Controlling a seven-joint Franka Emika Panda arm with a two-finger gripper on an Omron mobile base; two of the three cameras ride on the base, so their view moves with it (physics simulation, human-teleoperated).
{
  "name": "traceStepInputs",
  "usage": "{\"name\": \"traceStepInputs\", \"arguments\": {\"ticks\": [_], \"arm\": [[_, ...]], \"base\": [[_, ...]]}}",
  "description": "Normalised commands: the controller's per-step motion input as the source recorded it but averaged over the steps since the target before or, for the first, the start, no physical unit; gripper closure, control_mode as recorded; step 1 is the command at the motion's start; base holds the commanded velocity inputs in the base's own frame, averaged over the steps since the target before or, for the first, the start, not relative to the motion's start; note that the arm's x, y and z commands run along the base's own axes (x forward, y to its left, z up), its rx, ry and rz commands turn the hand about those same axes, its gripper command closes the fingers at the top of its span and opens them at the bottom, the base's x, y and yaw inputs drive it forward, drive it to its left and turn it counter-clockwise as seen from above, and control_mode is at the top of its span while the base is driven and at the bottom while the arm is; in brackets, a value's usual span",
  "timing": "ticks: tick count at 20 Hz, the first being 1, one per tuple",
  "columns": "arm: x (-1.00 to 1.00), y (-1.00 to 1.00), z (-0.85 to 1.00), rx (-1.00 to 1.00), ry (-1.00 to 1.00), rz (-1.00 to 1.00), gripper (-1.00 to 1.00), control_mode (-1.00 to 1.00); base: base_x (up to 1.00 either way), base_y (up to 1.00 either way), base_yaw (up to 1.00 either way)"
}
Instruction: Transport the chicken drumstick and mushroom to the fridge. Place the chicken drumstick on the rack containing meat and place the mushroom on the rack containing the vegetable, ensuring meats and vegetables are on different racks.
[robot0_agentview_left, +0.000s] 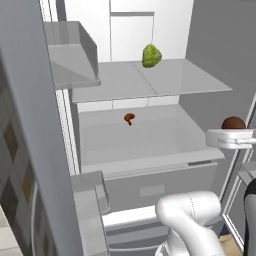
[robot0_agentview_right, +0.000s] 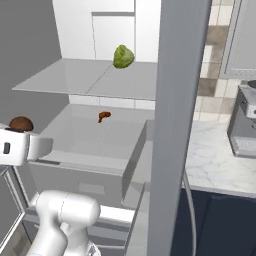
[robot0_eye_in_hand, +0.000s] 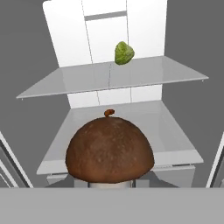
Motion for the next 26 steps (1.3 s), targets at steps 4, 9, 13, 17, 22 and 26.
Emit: {"name": "traceStepInputs", "arguments": {"ticks": [4, 9, 13, 17, 22, 26], "arm": [[0.00, 0.00, 0.00, 0.00, 0.00, 0.00, 1.00, 1.00], [0.00, 0.00, 0.00, 0.00, 0.00, 0.00, 1.00, 1.00], [0.00, 0.00, 0.00, 0.00, 0.00, 0.00, 1.00, 1.00], [0.13, 0.02, 0.00, -0.01, -0.01, -0.01, 1.00, -1.00], [0.12, 0.00, 0.61, -0.01, -0.06, 0.00, 1.00, -1.00], [0.31, -0.01, 0.58, 0.00, 0.02, 0.00, 1.00, -1.00]], "base": [[1.00, 0.05, -0.02], [1.00, 0.00, 0.00], [1.00, 0.01, 0.00], [0.67, 0.03, 0.00], [0.00, 0.00, 0.00], [0.00, 0.00, 0.00]]}}
